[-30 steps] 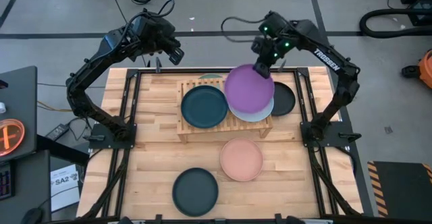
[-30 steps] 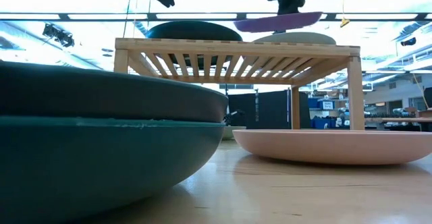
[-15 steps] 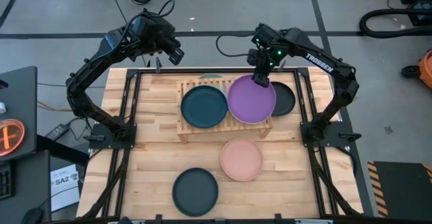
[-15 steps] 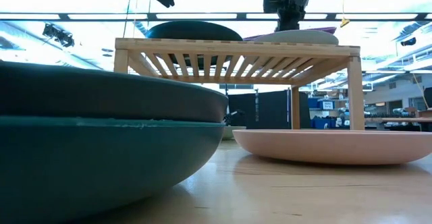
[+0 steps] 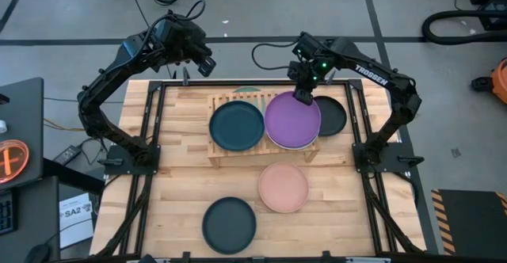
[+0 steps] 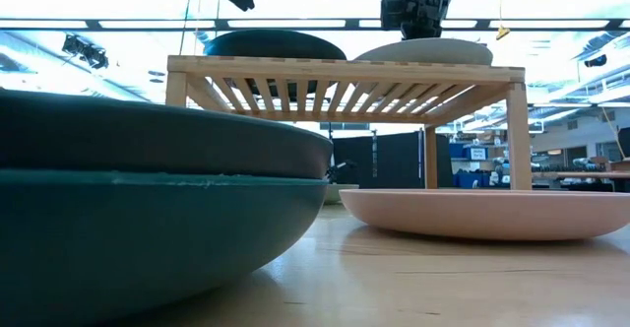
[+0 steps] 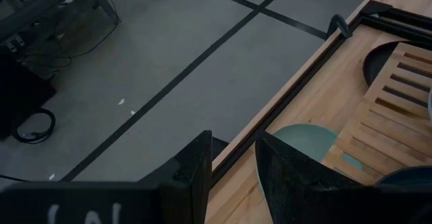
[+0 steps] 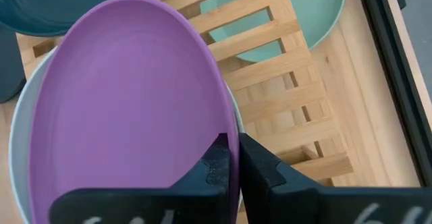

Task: Place and stack plates onto a shelf
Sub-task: Stack the purple plate on top of the light blue plate on the shelf, then stack the top black plate on top of the black plate on the shelf

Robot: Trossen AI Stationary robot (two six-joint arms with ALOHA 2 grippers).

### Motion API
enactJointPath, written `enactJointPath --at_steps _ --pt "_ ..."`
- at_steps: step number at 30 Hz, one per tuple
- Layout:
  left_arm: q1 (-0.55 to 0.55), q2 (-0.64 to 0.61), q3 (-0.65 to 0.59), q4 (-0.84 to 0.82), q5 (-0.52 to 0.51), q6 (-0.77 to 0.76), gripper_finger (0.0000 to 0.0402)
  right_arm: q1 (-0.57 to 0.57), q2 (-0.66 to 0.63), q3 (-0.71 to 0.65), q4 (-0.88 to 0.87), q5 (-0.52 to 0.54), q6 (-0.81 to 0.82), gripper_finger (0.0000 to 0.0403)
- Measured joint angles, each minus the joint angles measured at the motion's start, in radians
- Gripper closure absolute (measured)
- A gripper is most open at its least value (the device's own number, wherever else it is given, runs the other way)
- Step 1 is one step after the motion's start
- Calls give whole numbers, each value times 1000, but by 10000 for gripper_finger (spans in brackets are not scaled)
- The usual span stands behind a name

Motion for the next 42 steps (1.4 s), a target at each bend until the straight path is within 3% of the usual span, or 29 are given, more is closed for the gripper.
enactJointPath --at_steps 14,22,30,42 --pt "0 0 0 0 0 -1 280 -2 0 0 0 11 -4 353" --pt "0 0 0 0 0 5 280 -2 0 0 -1 15 4 302" --pt "3 -14 0 -17 3 41 280 -4 0 0 -5 150 8 259" --pt "-10 -64 0 -205 301 87 280 -114 -84 -1 -1 124 -17 260"
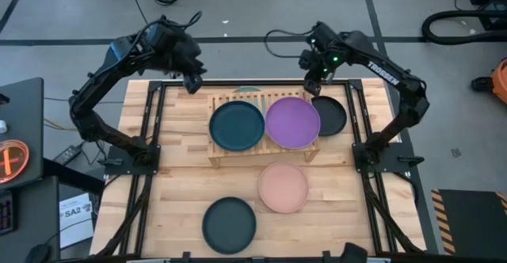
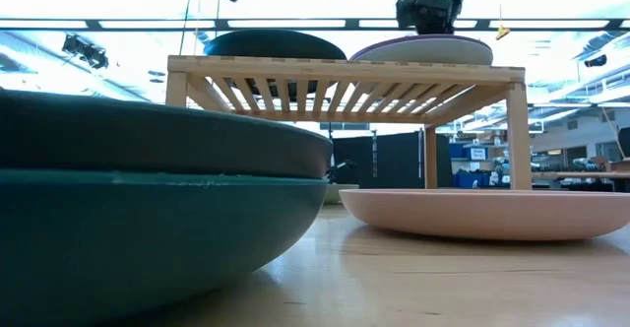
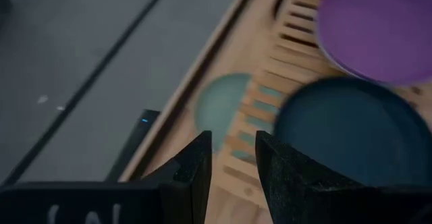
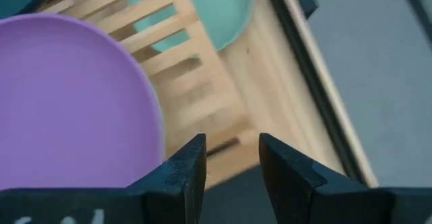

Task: Place and stack plates onto a shelf
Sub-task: Stack the top black plate on top of the black plate on the shelf

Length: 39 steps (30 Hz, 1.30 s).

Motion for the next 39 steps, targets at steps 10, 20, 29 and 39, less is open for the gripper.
enactJointPath --at_steps 10,20,29,39 --pt "-118 -193 -350 202 101 12 280 -184 -81 -137 72 10 -44 260" --pt "-146 -422 -723 471 99 9 280 -342 -74 -271 183 137 -47 260" --pt "-146 -453 -818 502 99 8 280 -395 -74 -438 291 137 -58 260" --pt "-146 -452 -819 581 99 8 280 -397 -74 -594 437 136 -58 260"
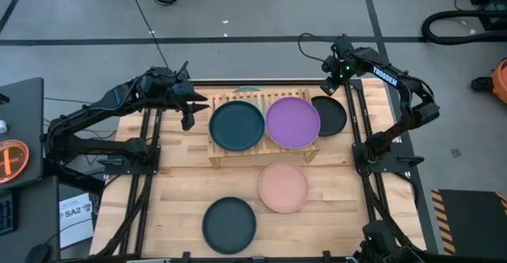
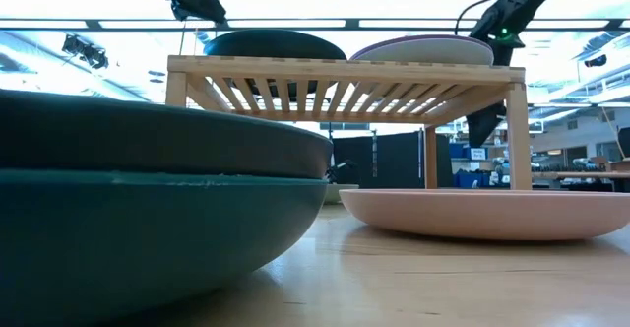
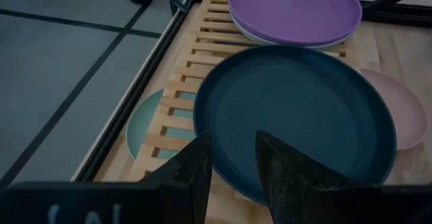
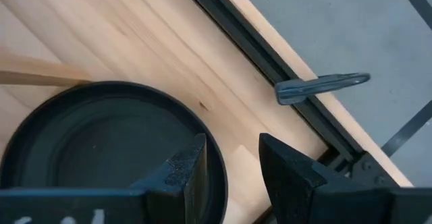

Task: Place and stack plates onto a shelf
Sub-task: Stack the top black plate on top of the black plate on the shelf

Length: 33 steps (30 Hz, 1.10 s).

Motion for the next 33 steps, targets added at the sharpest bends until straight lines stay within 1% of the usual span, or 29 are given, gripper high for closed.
enactJointPath --at_steps 3,7,12,18,23,27,33 --pt "0 0 0 0 0 1 280 1 5 -35 27 0 0 260" --pt "0 0 0 0 0 4 280 1 29 -49 37 0 -5 260" --pt "0 0 0 0 0 5 280 1 93 -55 39 0 -8 260" --pt "0 0 0 0 0 6 280 7 153 -55 56 0 -53 260" --pt "0 0 0 0 0 6 280 7 160 -55 90 31 -60 260" --pt "0 0 0 0 0 -8 280 7 160 -55 90 35 -107 260" --pt "0 0 0 -1 0 -17 280 7 160 -55 91 33 -129 260"
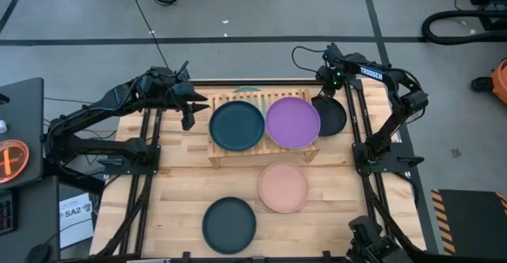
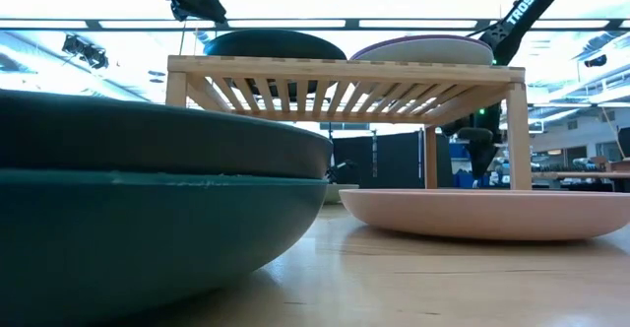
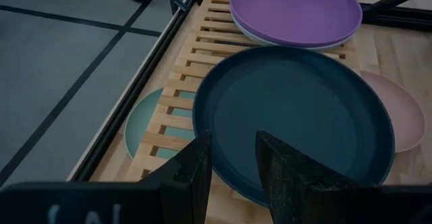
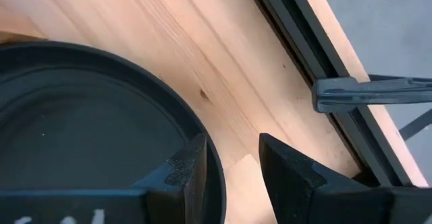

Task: Place and stack plates onto a shelf
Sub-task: Stack the top black plate on top of the black plate on the shelf

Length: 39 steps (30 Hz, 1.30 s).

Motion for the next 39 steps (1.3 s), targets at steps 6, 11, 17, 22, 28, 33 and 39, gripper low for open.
enactJointPath --at_steps 6,11,17,22,28,33,39 --pt "0 0 0 0 0 0 280 0 0 -42 15 7 -49 260" --pt "0 0 0 0 0 0 280 0 0 -80 55 36 -52 260" --pt "0 0 0 0 0 0 280 0 0 -123 112 43 -52 260" --pt "0 0 0 0 0 0 280 0 0 -141 142 40 -51 260" --pt "0 0 0 0 0 -1 280 0 -1 -176 185 44 -40 260" --pt "0 0 0 0 0 -1 280 0 -1 -188 182 45 -40 267" --pt "0 0 0 0 0 -1 280 0 -2 -187 182 48 -44 301"
